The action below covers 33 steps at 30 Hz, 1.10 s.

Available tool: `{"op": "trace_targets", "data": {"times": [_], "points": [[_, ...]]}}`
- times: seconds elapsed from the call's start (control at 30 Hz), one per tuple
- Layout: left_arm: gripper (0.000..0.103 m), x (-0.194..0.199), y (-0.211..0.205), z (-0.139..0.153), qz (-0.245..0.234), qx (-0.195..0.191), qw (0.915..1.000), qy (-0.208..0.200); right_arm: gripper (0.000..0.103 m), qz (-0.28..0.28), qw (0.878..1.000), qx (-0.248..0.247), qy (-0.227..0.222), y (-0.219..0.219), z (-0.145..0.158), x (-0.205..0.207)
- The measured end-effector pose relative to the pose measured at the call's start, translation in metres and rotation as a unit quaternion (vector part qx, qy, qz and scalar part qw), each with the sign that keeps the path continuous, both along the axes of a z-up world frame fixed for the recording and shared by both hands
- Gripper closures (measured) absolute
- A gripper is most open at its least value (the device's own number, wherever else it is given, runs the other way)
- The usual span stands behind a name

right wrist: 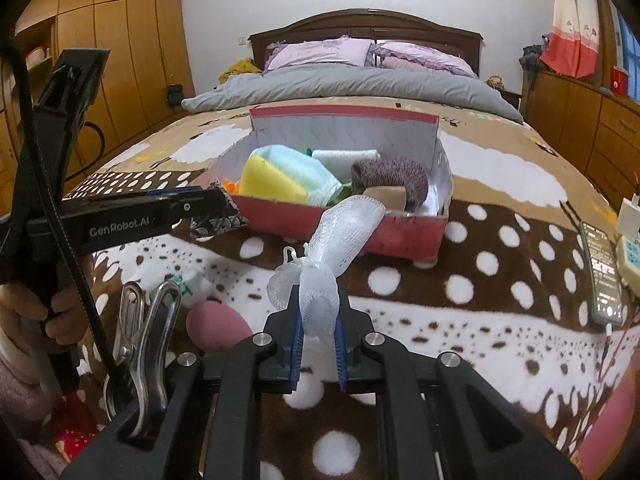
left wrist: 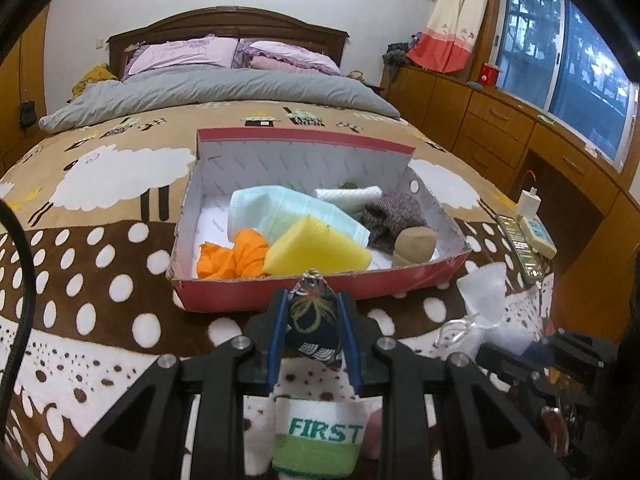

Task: Organize soft objects
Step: 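Lift the pouch with the left tool while the right tool lifts the bath puff toward the box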

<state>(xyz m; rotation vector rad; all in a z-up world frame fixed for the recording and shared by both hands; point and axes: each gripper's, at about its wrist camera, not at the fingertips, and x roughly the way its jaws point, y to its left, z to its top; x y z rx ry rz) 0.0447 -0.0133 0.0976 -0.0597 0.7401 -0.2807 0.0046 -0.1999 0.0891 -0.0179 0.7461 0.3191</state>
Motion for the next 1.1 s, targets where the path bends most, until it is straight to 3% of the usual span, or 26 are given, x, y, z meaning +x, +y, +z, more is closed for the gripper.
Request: {"op": "trace_targets", "data": {"times": [0.4, 0.63, 0.67, 0.77, 0.8, 1.1], "points": [[0.078, 0.003, -0.005, 0.016, -0.01, 0.005, 0.9997, -0.022, 0.089, -0.002, 1.0, 0.01, -0.006, 0.001, 0.008, 0.011], [0.078, 0.004, -0.003, 0.009, -0.015, 0.012, 0.9998, -0.002, 0.089, -0.005, 1.0, 0.012, -0.009, -0.001, 0.012, 0.012], [0.077, 0.003, -0.004, 0.007, -0.019, 0.013, 0.9997, 0.001, 0.089, -0.006, 1.0, 0.012, -0.009, -0.002, 0.012, 0.012], [0.056, 0.002, -0.007, 0.001, -0.028, 0.024, 0.9993, 0.011, 0.089, -0.007, 1.0, 0.013, -0.007, -0.003, 0.011, 0.011], [0.054, 0.002, -0.008, -0.002, -0.028, 0.029, 0.9991, 0.011, 0.089, -0.008, 1.0, 0.013, -0.006, -0.003, 0.012, 0.011], [0.054, 0.011, -0.008, -0.022, -0.022, 0.044, 0.9981, 0.036, 0.089, -0.008, 1.0, 0.016, -0.002, -0.005, 0.01, 0.014]]}}
